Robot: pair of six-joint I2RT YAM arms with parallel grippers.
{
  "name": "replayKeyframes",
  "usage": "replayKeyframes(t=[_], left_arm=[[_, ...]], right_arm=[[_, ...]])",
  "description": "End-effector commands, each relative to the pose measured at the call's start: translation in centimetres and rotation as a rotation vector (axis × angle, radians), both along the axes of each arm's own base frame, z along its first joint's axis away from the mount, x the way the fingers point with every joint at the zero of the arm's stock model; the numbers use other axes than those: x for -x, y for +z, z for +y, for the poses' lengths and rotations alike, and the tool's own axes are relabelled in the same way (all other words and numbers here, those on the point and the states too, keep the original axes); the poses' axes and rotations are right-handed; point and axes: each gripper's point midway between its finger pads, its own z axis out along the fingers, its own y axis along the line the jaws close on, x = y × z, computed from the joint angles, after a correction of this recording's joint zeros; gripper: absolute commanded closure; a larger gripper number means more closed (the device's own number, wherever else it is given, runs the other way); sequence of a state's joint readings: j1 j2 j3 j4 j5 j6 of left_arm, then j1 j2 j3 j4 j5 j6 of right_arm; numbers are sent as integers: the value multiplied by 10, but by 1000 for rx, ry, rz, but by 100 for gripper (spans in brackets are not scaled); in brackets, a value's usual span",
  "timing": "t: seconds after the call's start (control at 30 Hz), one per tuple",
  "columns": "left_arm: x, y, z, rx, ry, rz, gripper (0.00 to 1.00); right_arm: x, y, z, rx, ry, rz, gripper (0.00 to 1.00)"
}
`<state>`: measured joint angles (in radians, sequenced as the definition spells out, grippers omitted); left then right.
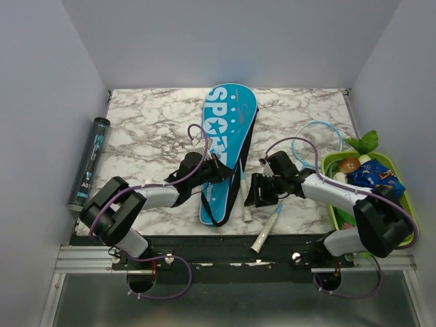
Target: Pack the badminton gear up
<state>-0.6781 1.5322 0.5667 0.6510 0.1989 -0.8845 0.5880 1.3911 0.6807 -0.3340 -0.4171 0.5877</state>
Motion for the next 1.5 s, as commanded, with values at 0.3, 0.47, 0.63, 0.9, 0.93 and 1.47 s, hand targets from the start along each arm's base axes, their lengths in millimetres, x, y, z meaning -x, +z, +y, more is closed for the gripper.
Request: replayKeyframes(t=[0.3,0.47,0.63,0.9,0.93,1.47], left_arm=[[-7,26,-9,40,-6,-74,100],[-5,24,-10,35,-17,-74,100],[1,14,-7,15,-17,-71,100],[21,-7,-18,25,-51,-49,100],[23,-8,-20,31,-54,-50,100],[27,10,-31,183,-54,-64,100]], right_arm=[[13,-33,20,32,-7,71,44],[11,-35,21,29,-31,75,69],[-2,-14,27,14,-39,32,83],[-20,29,49,-69,-24,-19,91],[-23,34,52,-81,-22,-26,91],[-30,25,73,-186,-39,-29,95]])
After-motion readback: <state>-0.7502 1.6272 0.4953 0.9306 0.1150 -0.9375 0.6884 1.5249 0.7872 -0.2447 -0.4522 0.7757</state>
